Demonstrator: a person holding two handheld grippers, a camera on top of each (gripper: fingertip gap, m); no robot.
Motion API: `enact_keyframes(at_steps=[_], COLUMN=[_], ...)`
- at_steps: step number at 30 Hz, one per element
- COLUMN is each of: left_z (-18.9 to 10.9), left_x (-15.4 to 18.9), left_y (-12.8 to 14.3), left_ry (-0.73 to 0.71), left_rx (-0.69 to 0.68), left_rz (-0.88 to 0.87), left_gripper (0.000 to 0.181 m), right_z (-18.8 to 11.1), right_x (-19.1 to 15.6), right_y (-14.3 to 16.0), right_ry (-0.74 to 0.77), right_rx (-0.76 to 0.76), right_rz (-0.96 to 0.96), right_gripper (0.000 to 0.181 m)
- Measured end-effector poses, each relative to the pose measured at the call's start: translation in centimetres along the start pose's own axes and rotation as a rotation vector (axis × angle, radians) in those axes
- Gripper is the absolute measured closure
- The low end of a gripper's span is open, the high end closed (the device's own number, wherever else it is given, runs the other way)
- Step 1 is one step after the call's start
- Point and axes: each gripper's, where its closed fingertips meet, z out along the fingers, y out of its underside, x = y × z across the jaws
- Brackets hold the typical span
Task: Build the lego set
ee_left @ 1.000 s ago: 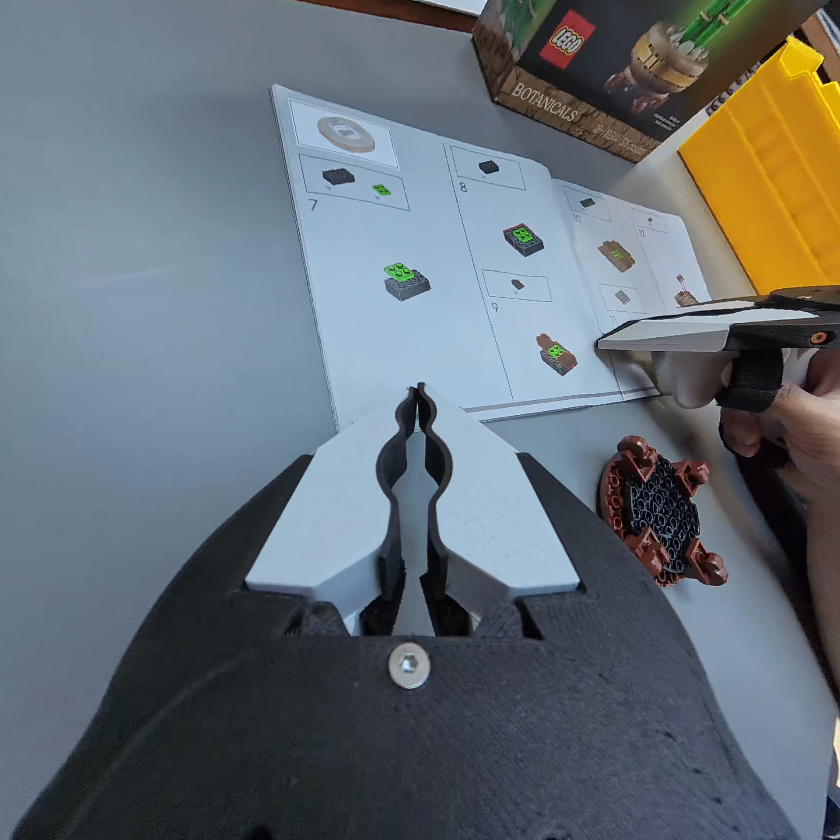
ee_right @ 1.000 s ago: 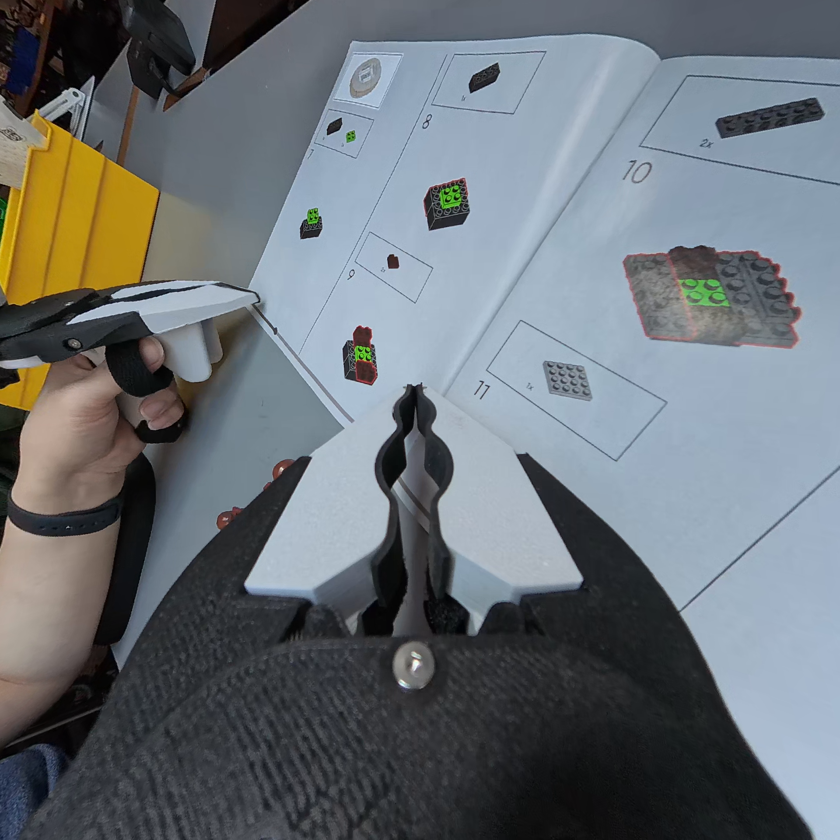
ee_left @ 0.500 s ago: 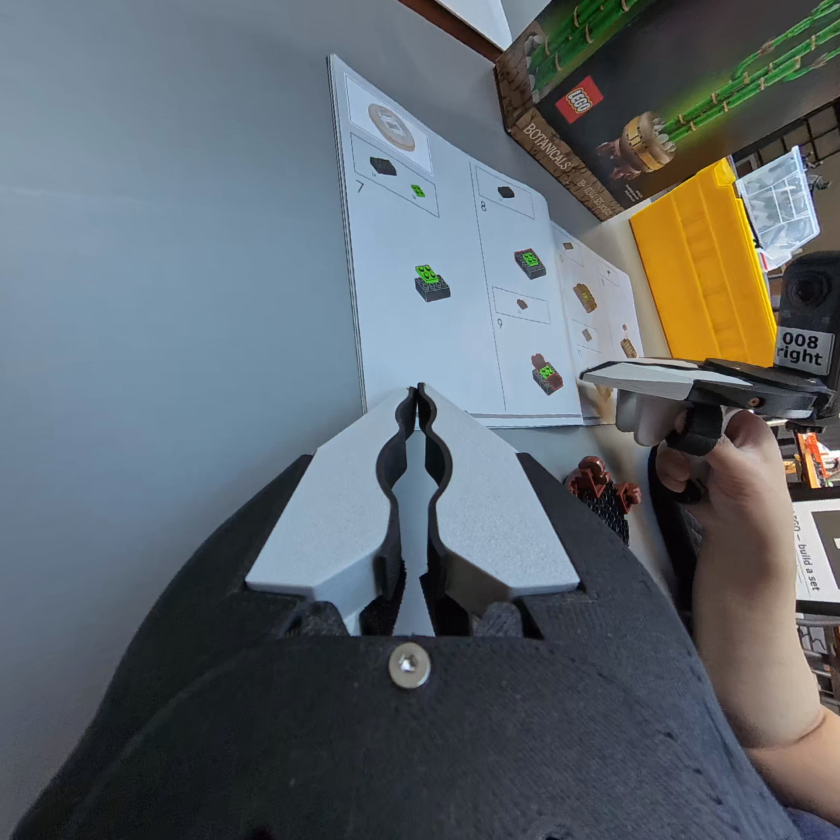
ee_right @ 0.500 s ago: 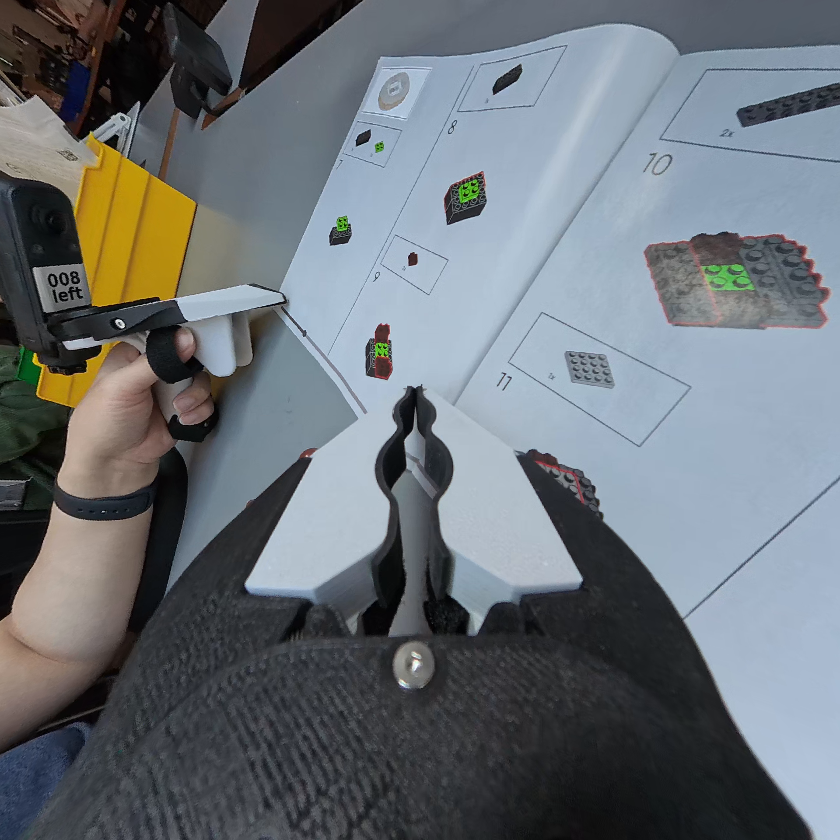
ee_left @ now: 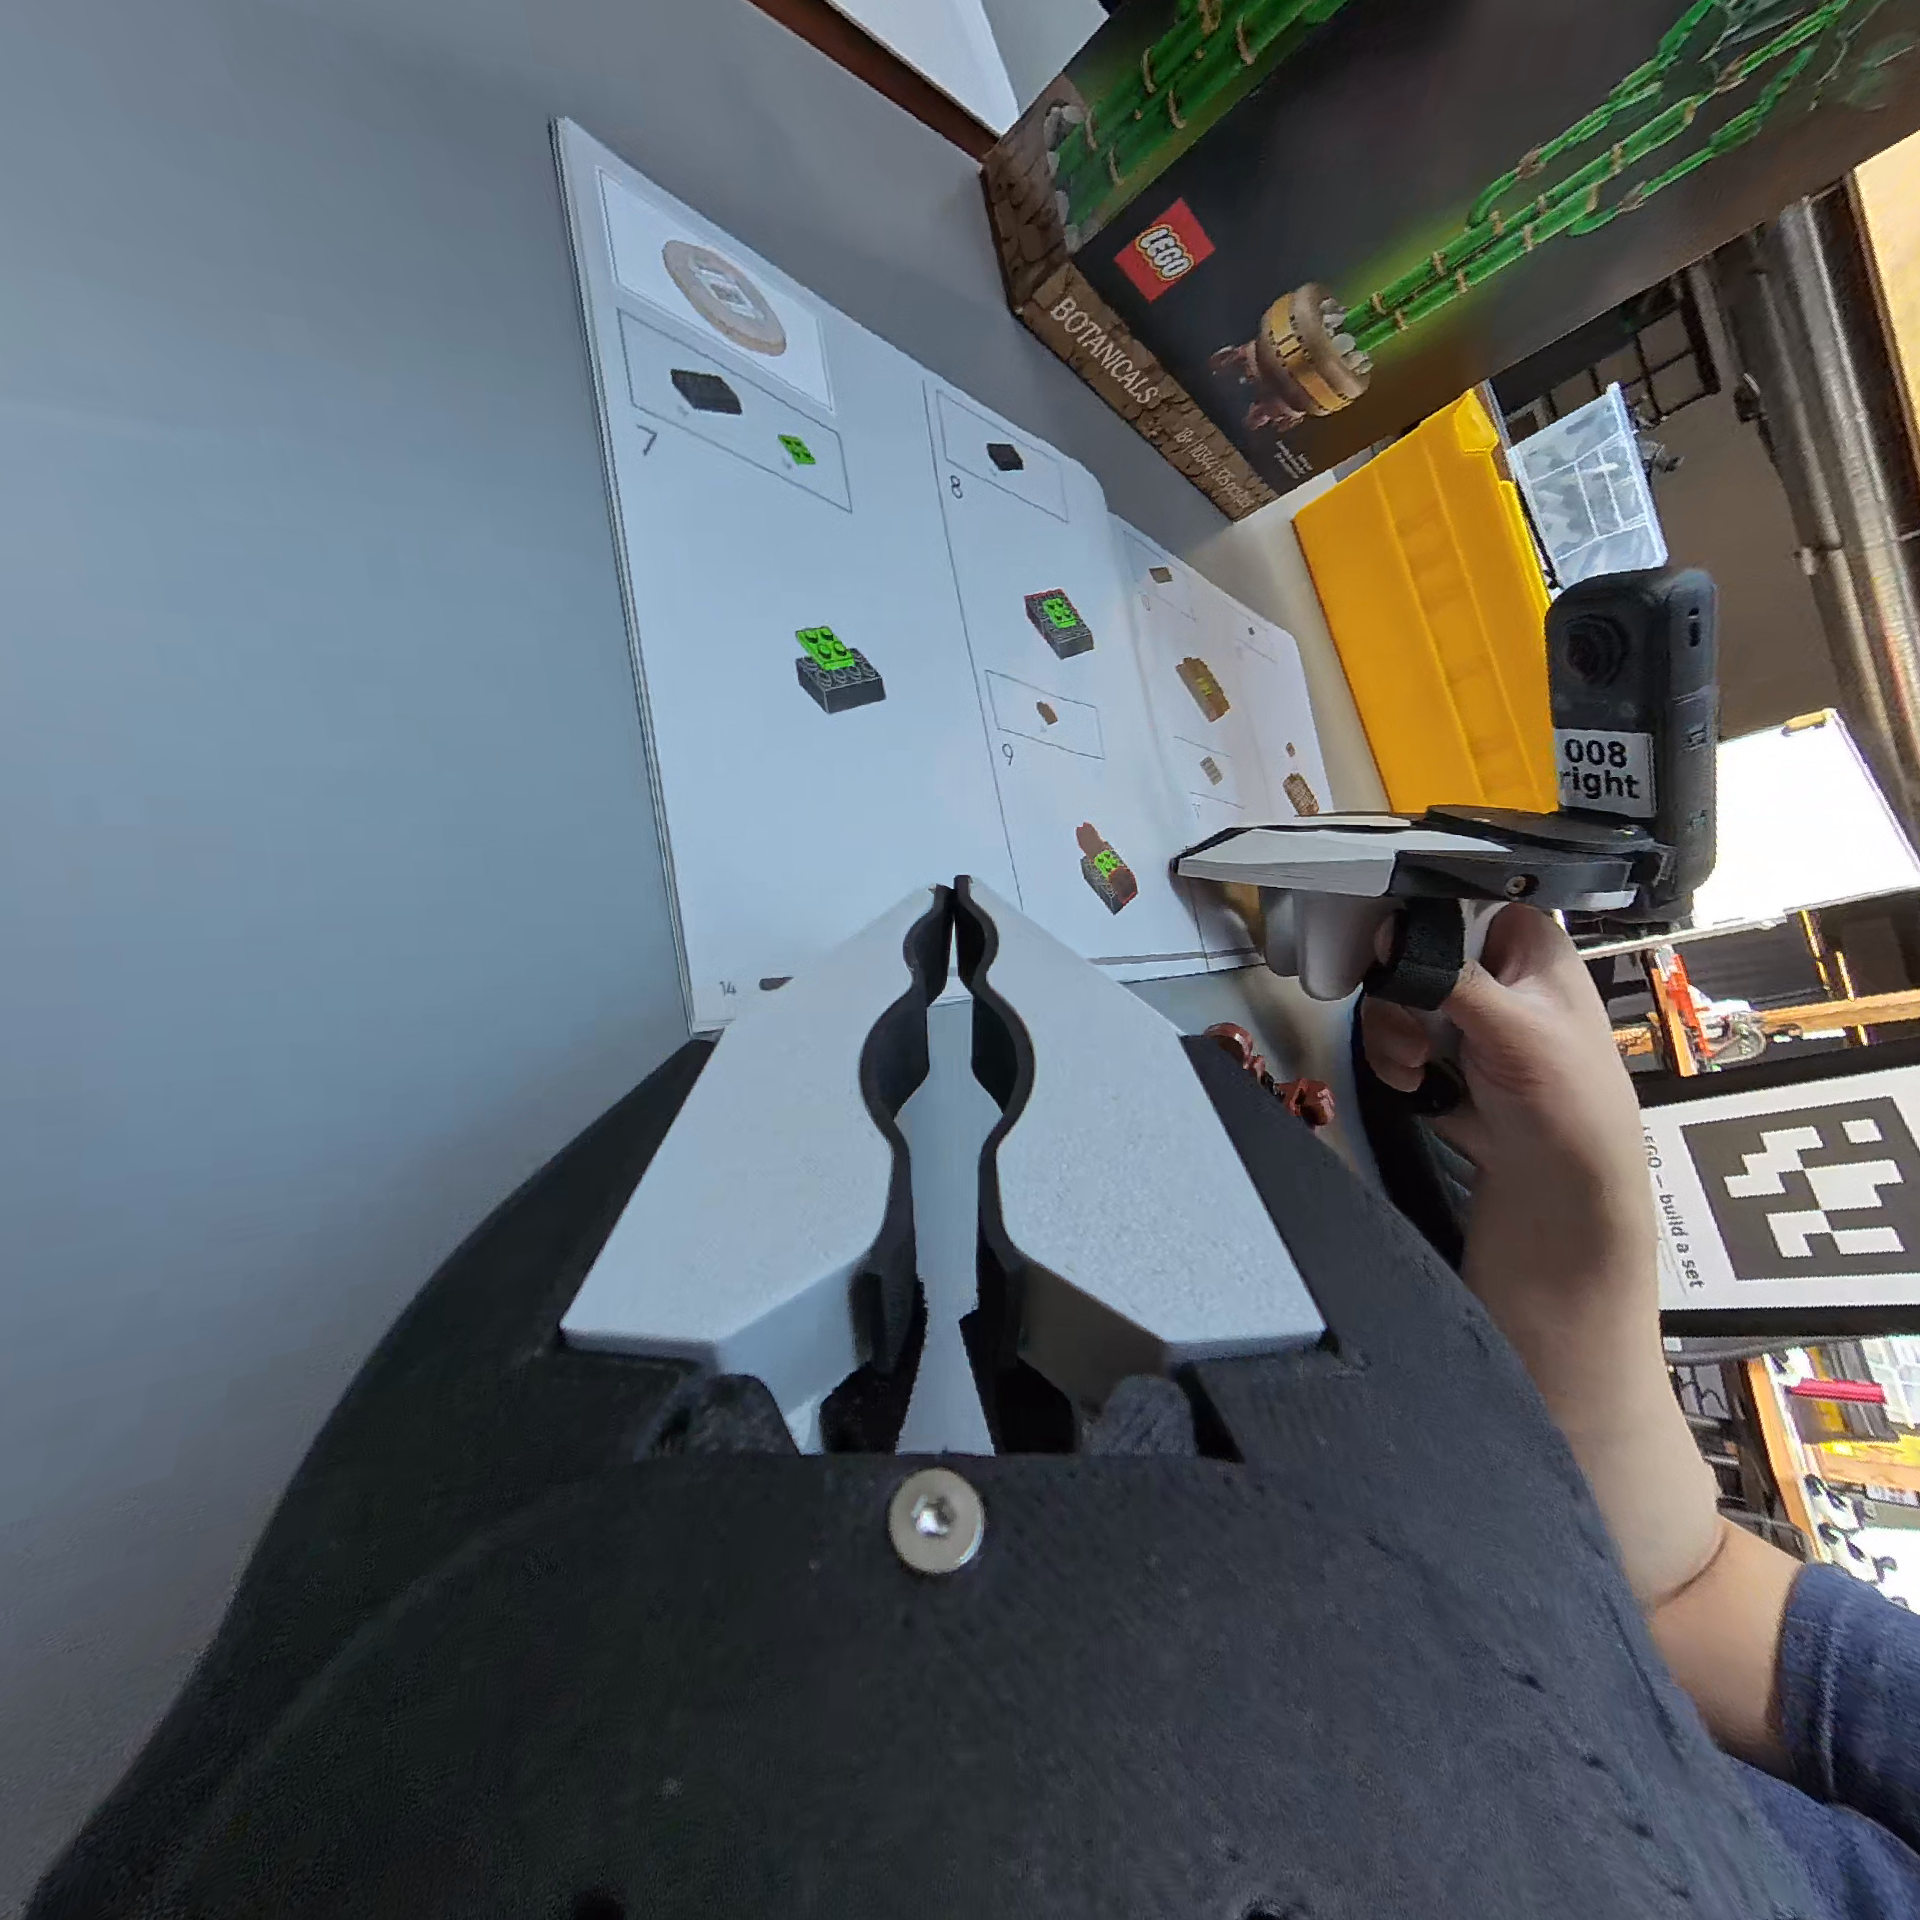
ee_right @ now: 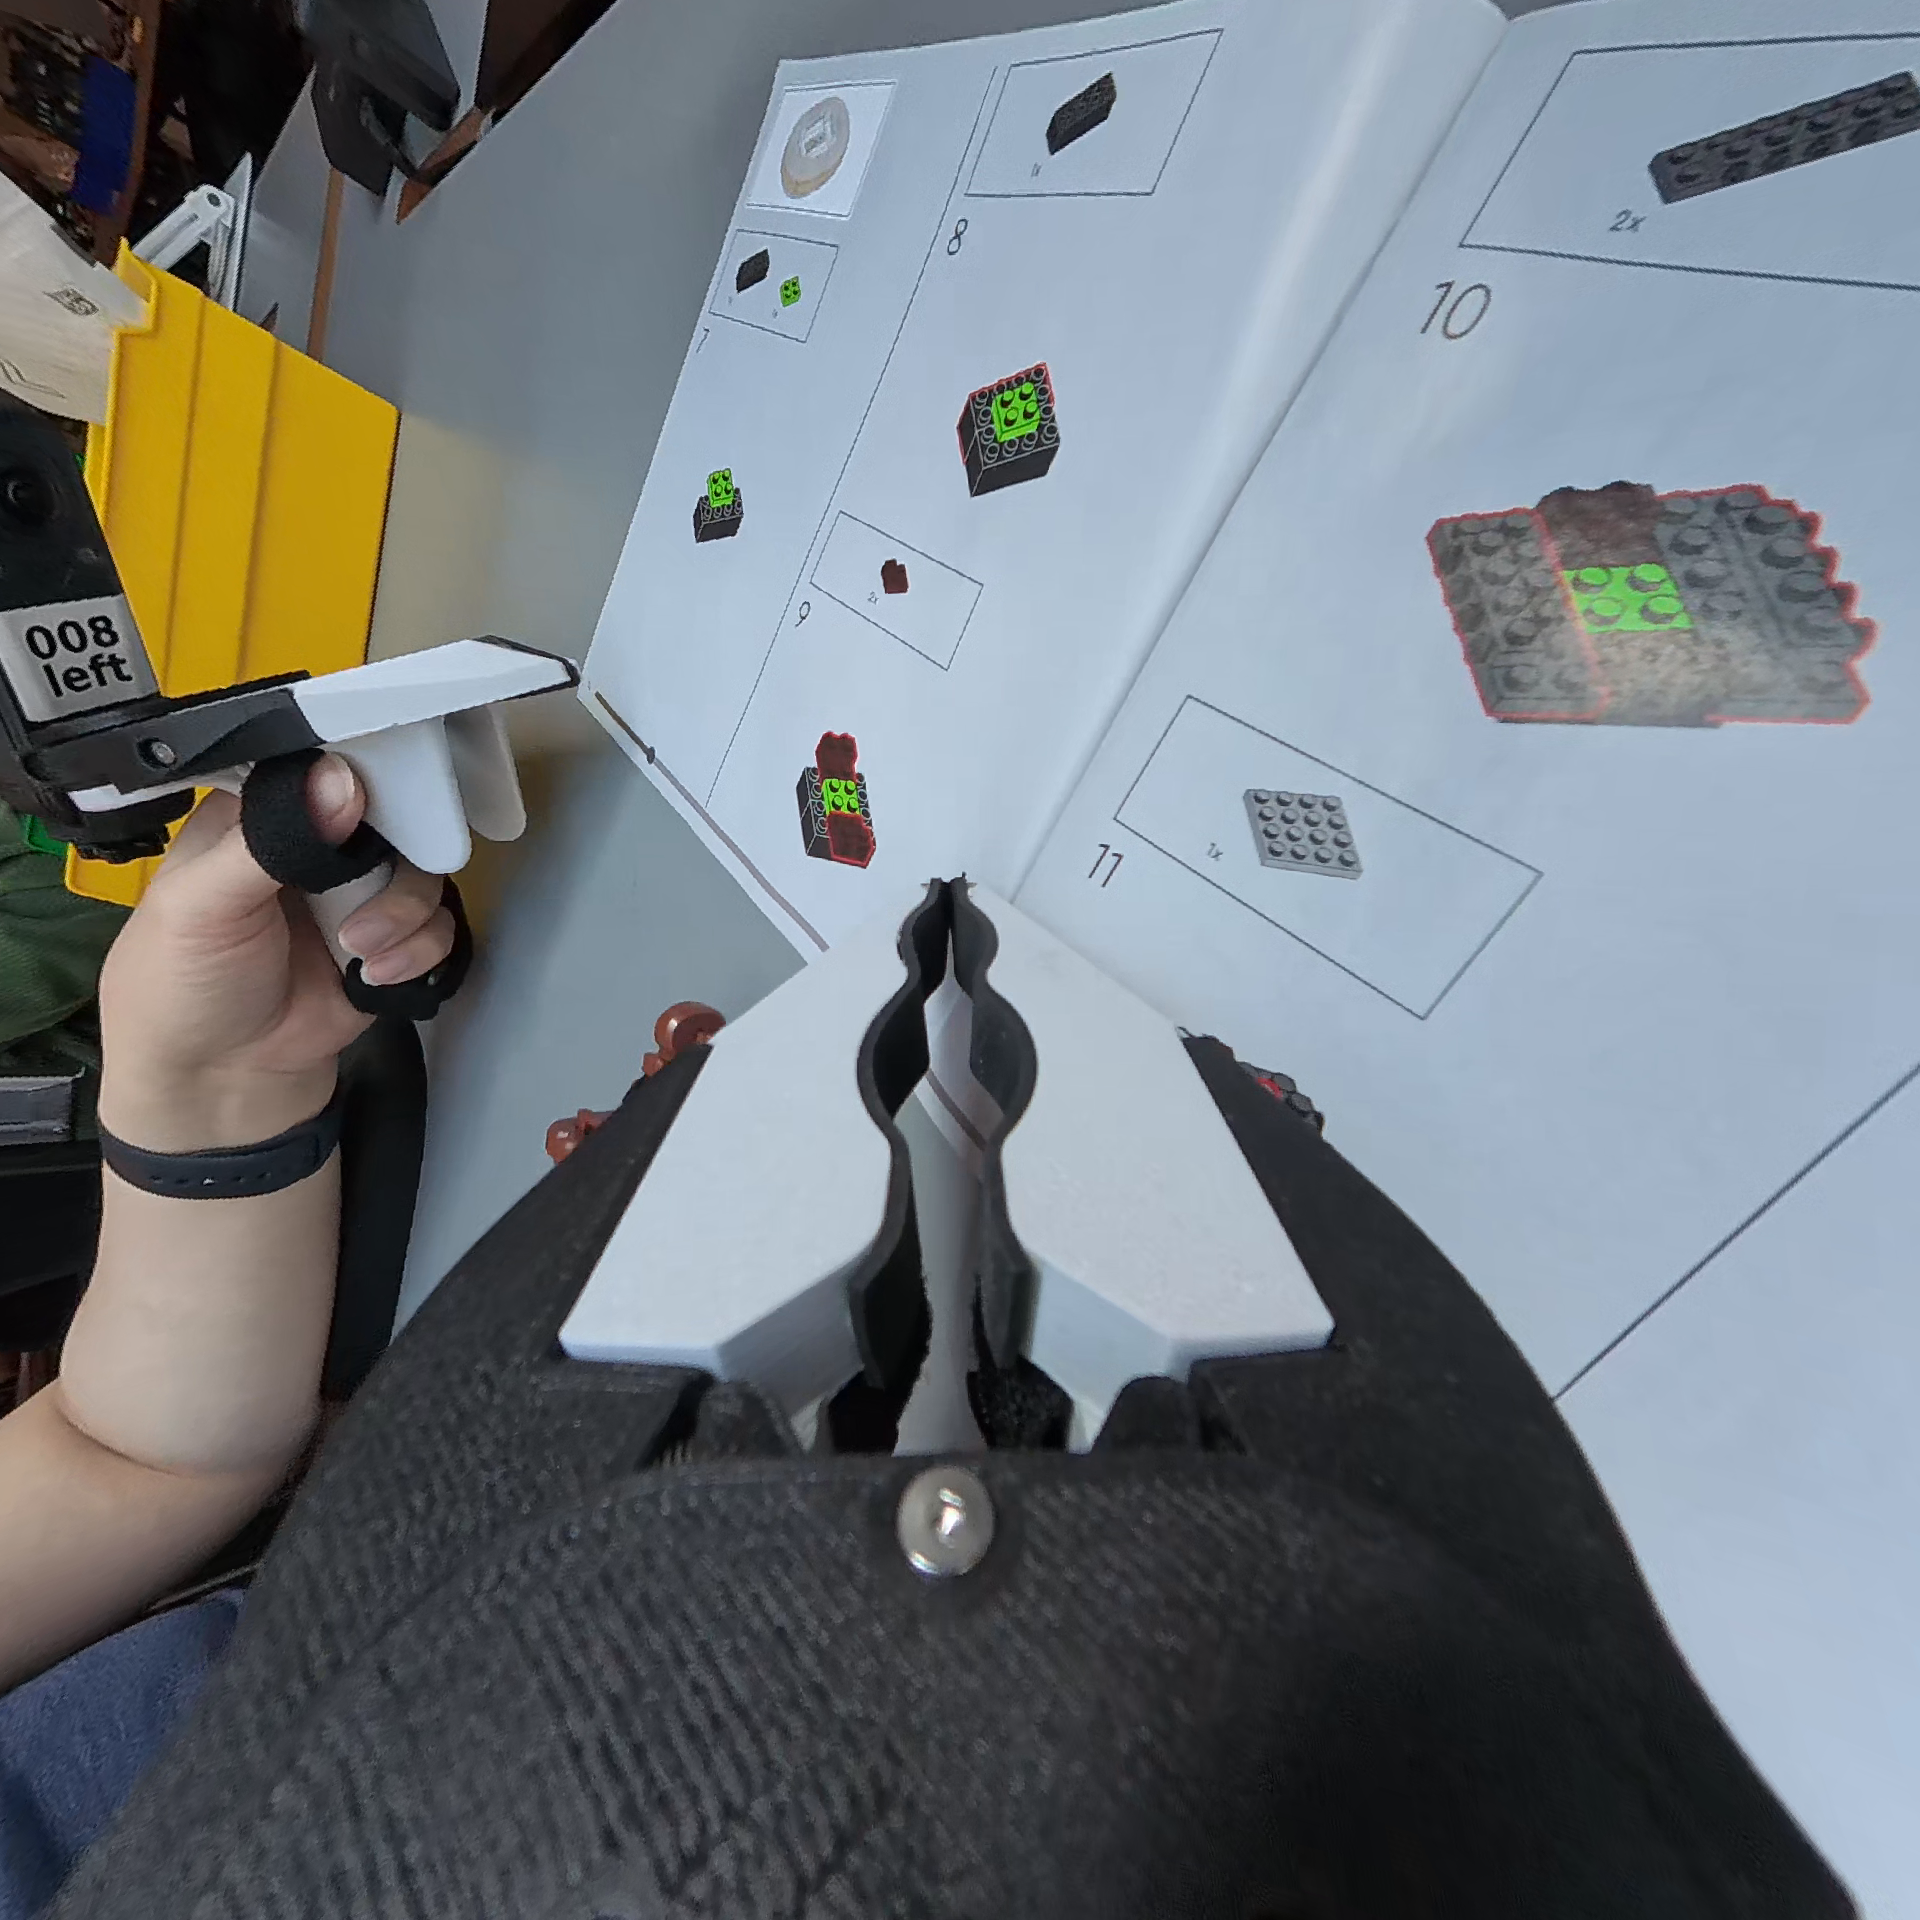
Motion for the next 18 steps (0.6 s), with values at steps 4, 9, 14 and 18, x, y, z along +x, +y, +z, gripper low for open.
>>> enact_keyframes(at_steps=[4,9,14,18], left_z=[0.6,0.9,1.0,0.9], left_x=[-0.4,-0.6,-0.6,-0.6], left_y=[1.5,2.0,2.1,2.0], left_ry=[-0.044,-0.037,-0.046,-0.038], left_rx=[-0.1,-0.137,-0.143,-0.14], left_rz=[0.061,0.041,0.054,0.043], left_gripper=[0.181,0.181,0.181,0.181], right_z=[-0.5,-1.3,-0.1,0.1], right_x=[0.0,-0.7,1.0,0.7], right_y=[0.7,-1.0,-1.9,-3.3], right_ry=[0.006,-0.012,0.068,0.011], right_rx=[-0.025,0.045,0.016,0.045], right_rz=[-0.022,-0.047,-0.046,0.019], right_gripper=[0.181,0.181,0.181,0.181])
